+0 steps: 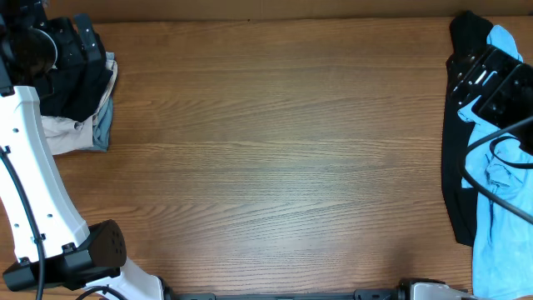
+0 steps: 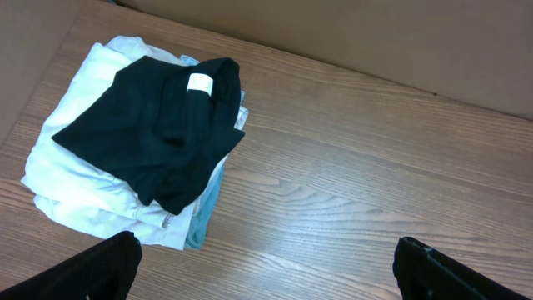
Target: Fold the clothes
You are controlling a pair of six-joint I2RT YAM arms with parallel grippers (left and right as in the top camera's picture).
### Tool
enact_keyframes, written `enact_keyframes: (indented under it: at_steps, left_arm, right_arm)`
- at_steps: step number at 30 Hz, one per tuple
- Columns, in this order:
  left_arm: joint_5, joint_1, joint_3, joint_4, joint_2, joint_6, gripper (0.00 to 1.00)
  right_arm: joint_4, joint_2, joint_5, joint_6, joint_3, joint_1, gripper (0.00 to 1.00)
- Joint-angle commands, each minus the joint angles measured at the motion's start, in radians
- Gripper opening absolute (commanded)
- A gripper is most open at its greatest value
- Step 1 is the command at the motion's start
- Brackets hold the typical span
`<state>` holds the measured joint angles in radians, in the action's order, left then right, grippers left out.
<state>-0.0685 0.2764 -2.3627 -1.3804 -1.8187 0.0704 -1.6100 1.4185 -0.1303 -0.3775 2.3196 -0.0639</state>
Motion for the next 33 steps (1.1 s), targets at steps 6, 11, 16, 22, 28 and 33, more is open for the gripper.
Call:
enact_keyframes:
  at_steps: [6,11,16,22,28,33]
  left_arm:
    - [-0.01,-0.004,0.005,0.0,-0.007,-0.018,1.0]
    - [-0.01,-0.004,0.005,0.0,-0.007,-0.018,1.0]
    - [-0.01,-0.004,0.005,0.0,-0.007,-0.018,1.0]
    - [-0.01,-0.004,0.005,0.0,-0.007,-0.019,1.0]
    - [-0.01,-0.004,0.005,0.0,-0.007,-0.019,1.0]
    - [-0.01,-0.004,0.005,0.0,-0.007,-0.018,1.0]
  right_arm:
    - [0.314,-0.157,0.138,-0.008,-0.312,0.003,1.0]
    - [0.772,-0.462,0.167,-0.009,-0.916,0.003,1.0]
    - [1.181,-0.753,0.155,-0.014,-1.5,0.005,1.0]
    - [1.563,-1.052,0.155,-0.014,-2.029,0.065,1.0]
    - [1.597,-1.217,0.16,-0.019,-2.26,0.066,1.0]
    - [1.527,-1.339,0.152,0.012,-2.311,0.095,1.0]
